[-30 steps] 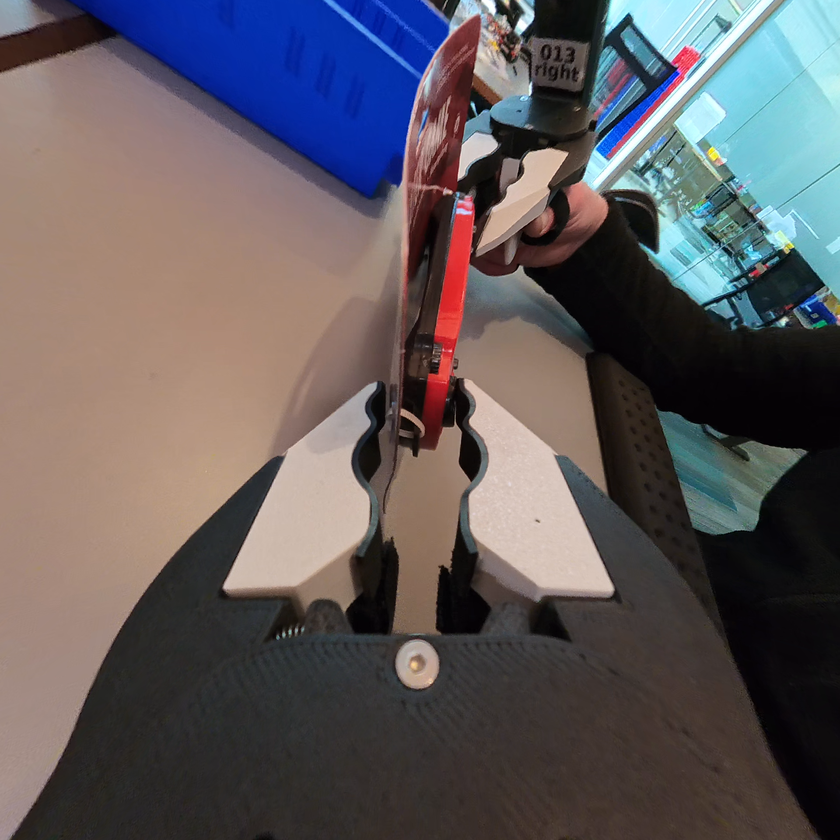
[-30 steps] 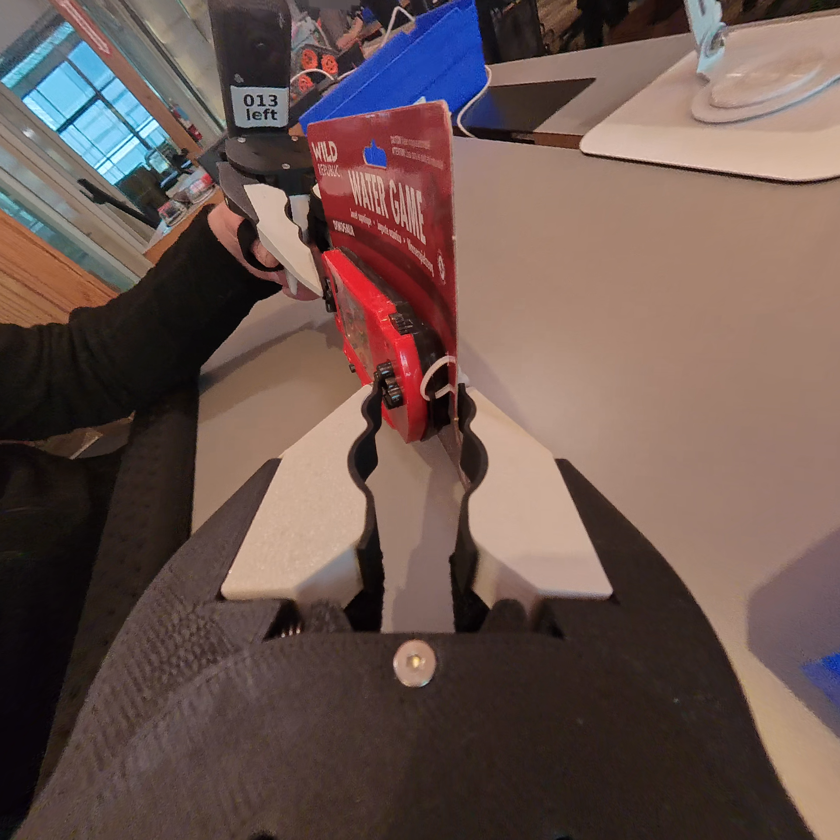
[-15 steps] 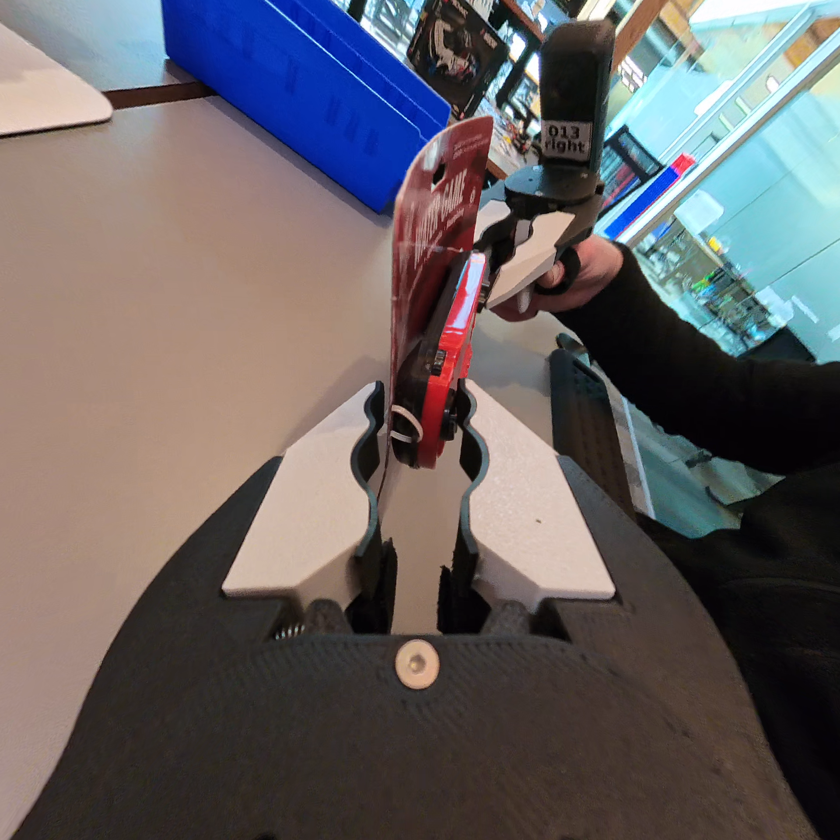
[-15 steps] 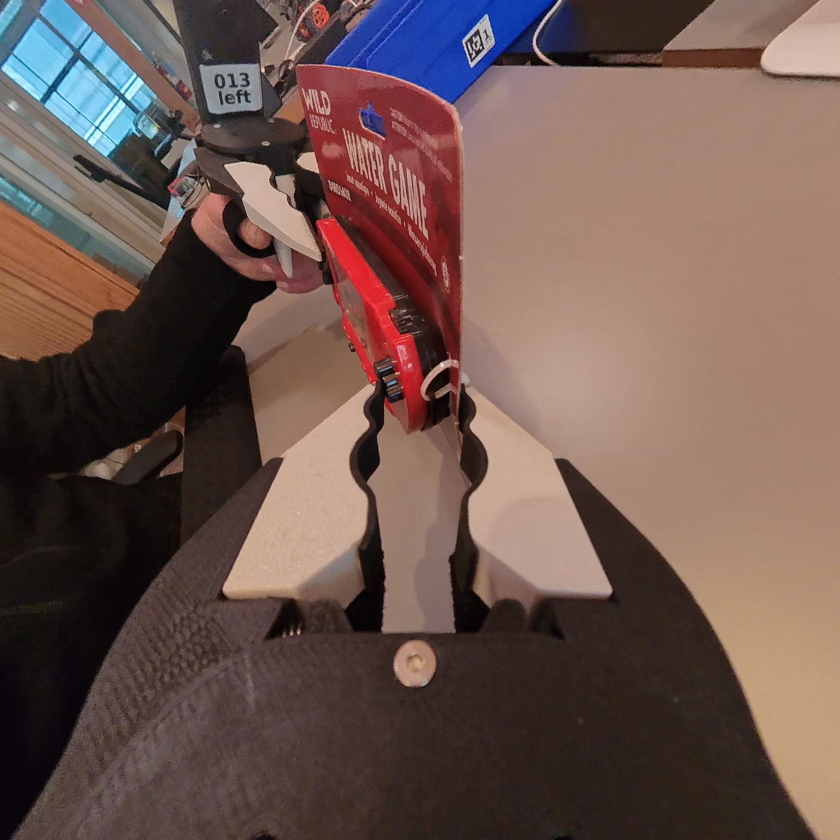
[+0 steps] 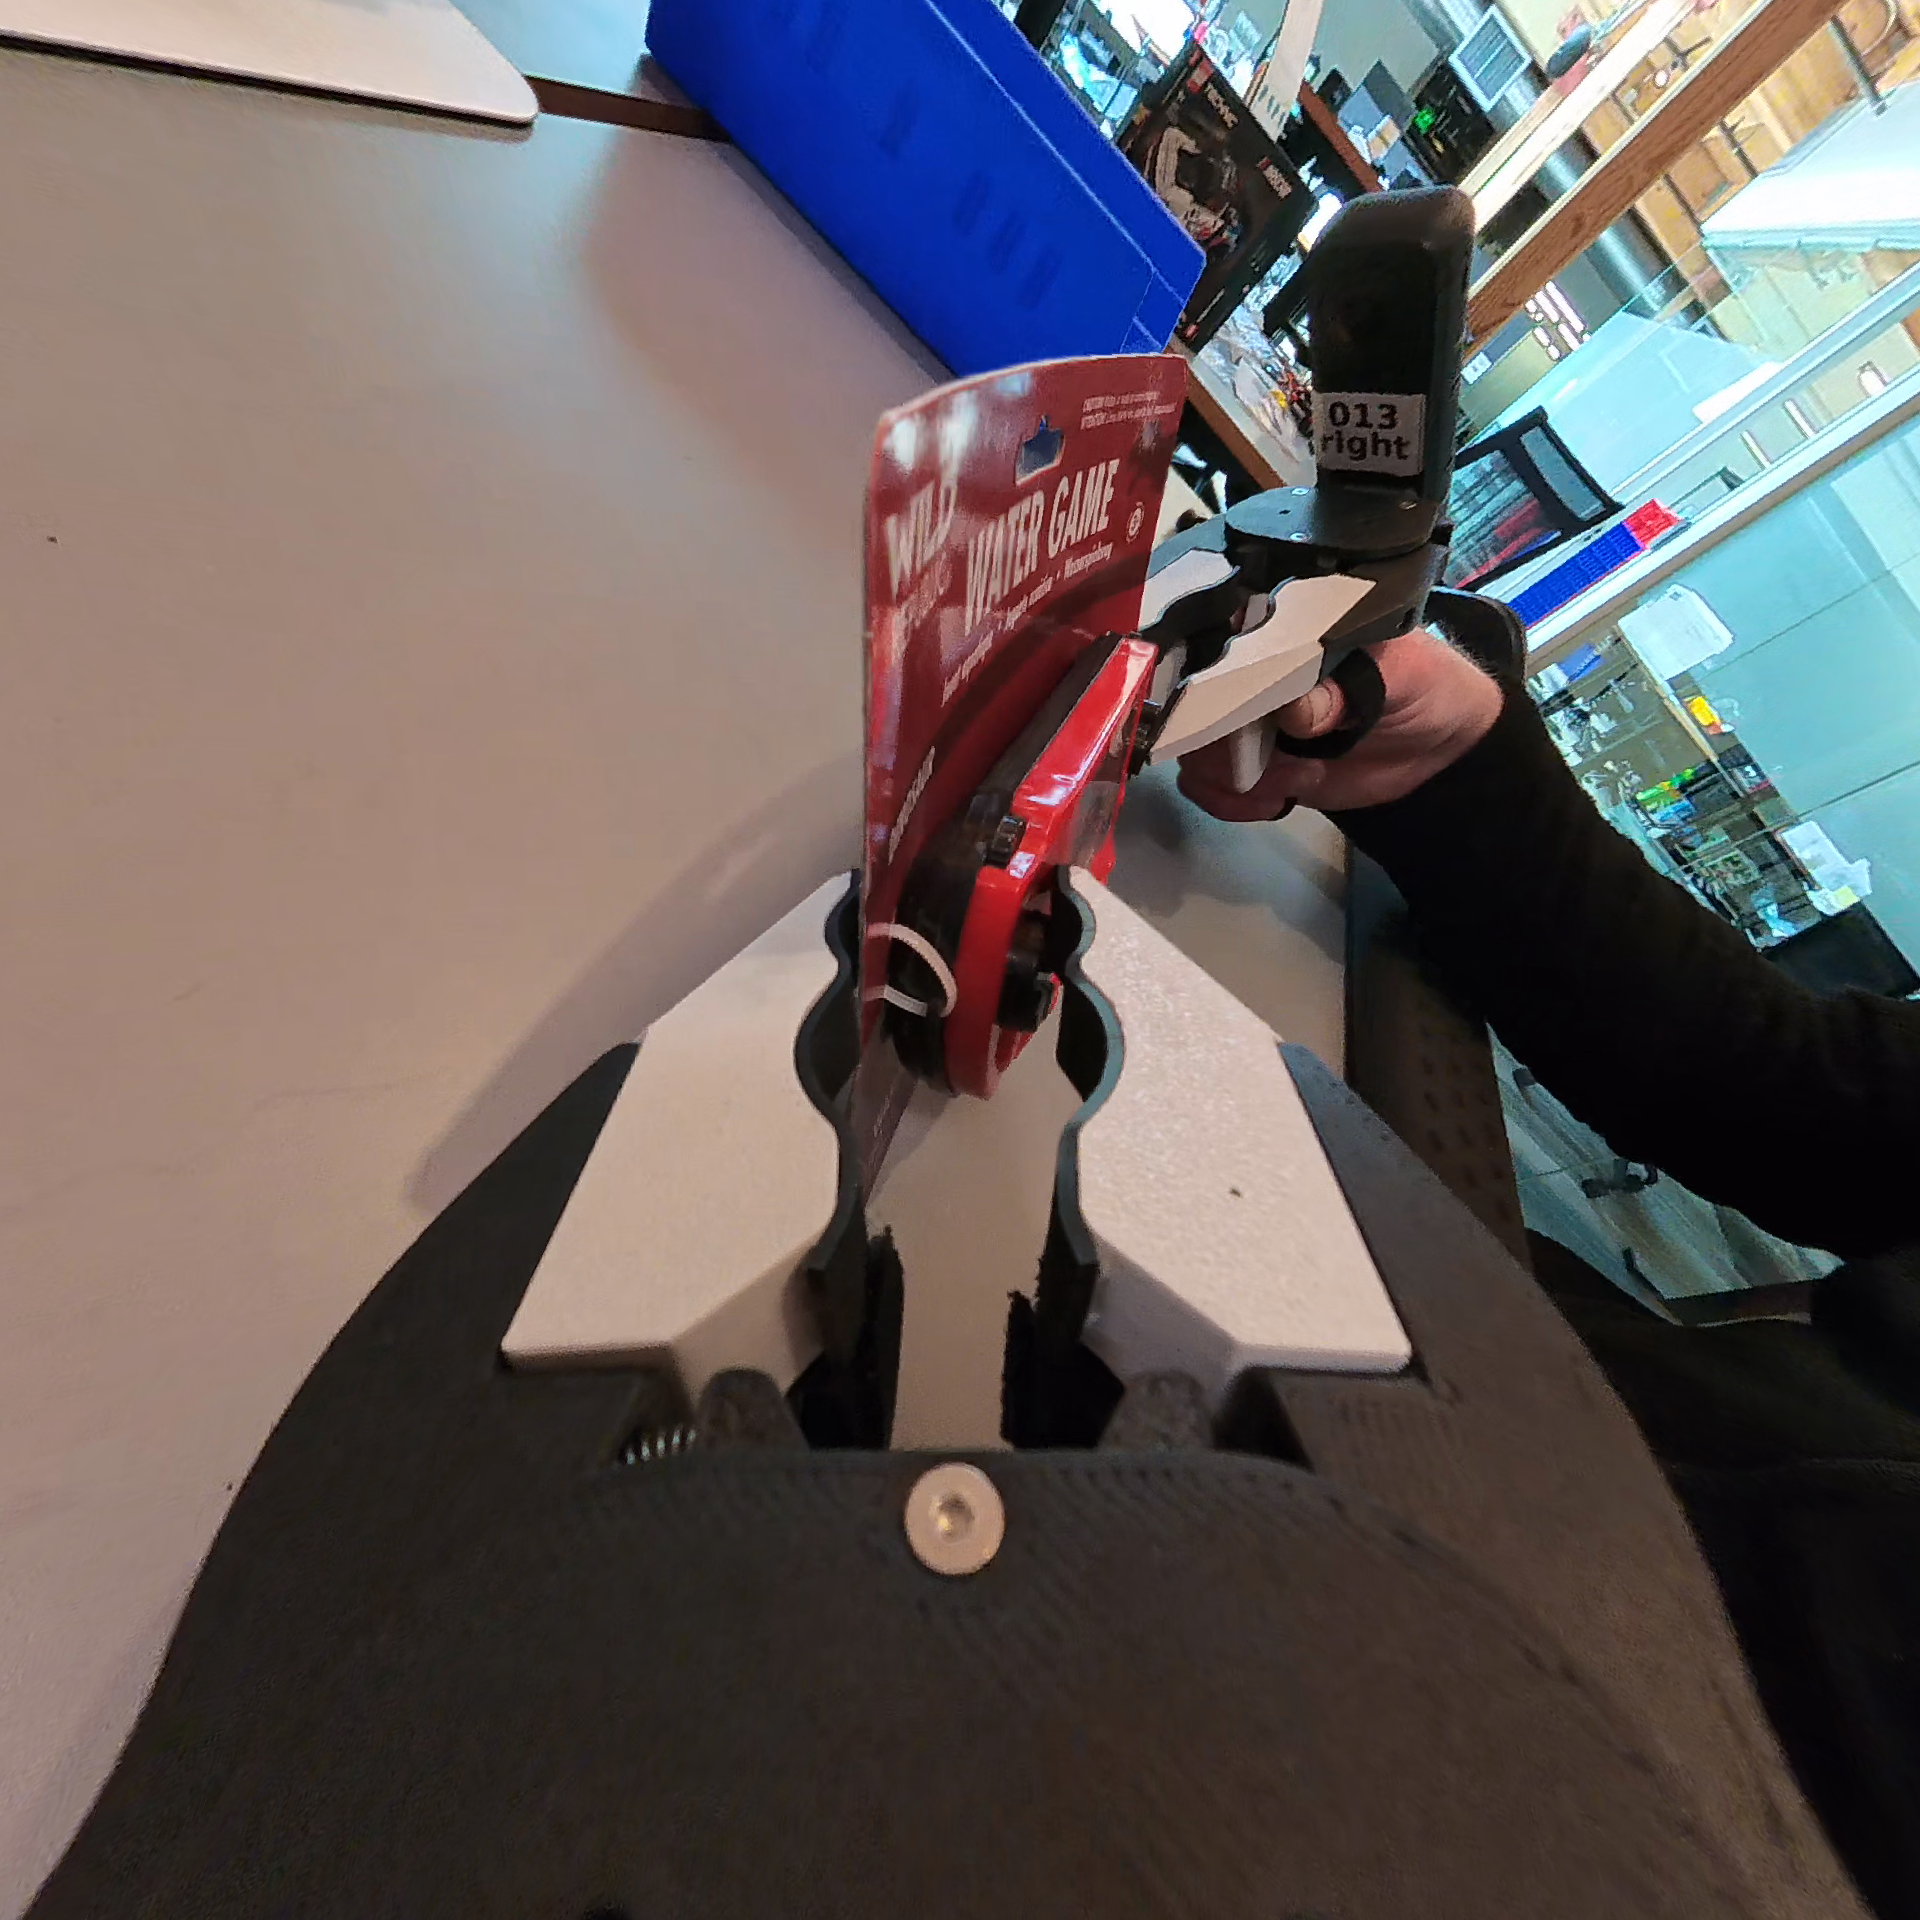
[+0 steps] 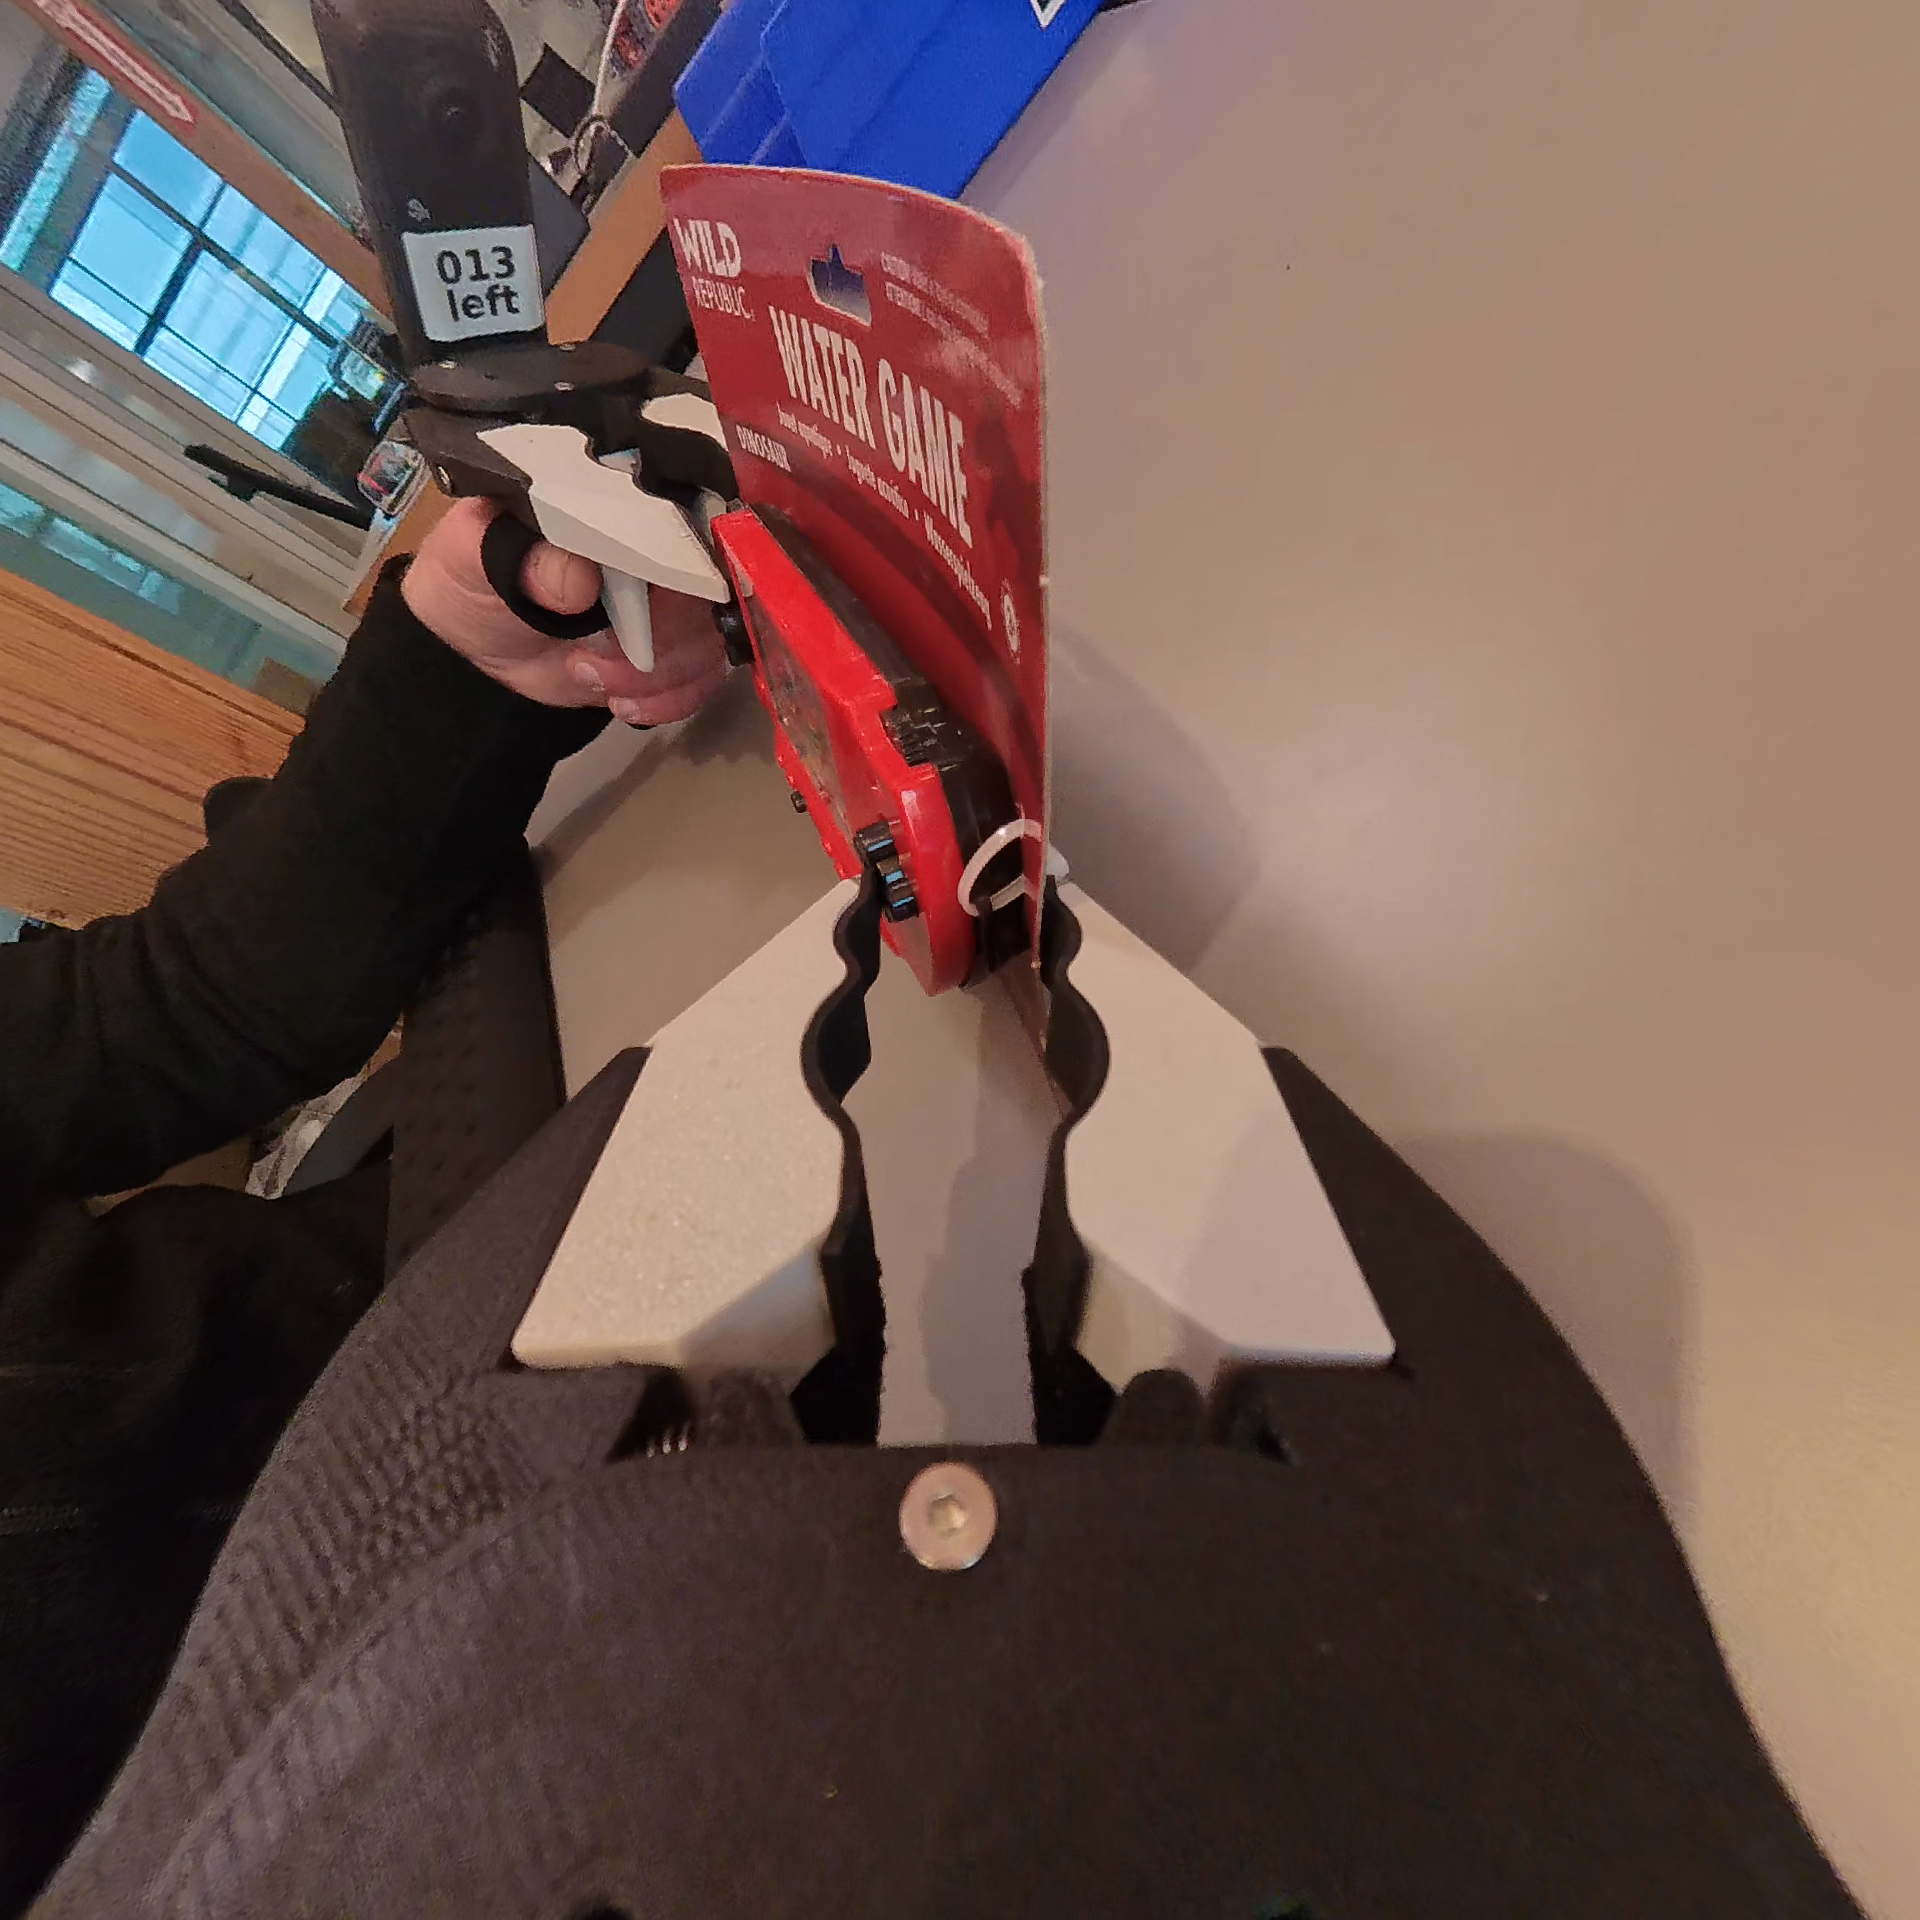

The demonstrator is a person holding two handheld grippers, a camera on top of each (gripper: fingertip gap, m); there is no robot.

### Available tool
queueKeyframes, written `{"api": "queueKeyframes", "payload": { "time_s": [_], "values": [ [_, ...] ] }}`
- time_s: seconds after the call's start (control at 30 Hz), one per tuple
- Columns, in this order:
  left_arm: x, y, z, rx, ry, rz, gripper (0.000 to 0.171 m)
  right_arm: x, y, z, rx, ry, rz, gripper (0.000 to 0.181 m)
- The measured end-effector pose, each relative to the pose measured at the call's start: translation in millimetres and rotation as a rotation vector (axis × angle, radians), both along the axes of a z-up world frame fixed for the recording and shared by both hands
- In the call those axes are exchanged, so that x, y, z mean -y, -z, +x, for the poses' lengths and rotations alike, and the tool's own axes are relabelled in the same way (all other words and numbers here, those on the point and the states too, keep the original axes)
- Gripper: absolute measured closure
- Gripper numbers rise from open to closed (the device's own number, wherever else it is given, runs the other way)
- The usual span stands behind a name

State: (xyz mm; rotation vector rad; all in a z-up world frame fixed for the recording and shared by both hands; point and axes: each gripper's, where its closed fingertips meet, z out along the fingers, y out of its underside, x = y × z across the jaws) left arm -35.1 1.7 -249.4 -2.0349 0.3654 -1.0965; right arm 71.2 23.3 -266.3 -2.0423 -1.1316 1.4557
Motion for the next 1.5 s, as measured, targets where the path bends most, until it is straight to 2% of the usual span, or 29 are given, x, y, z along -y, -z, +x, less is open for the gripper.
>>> {"api": "queueKeyframes", "payload": {
  "time_s": [0.3, 1.27, 1.5],
  "values": [
    [-2.1, 2.6, -0.8, -0.009, 0.002, 0.016, 0.138, -2.3, 0.7, -0.9, -0.015, -0.012, 0.047, 0.157],
    [0.8, 3.9, 0.5, -0.003, 0.006, 0.014, 0.139, -3.9, 0.3, 0.3, -0.044, -0.011, 0.043, 0.151],
    [4.5, 4.4, 0.4, -0.046, 0.018, 0.048, 0.139, -1.3, -1.4, 0.7, -0.053, -0.022, 0.078, 0.152]
  ]
}}
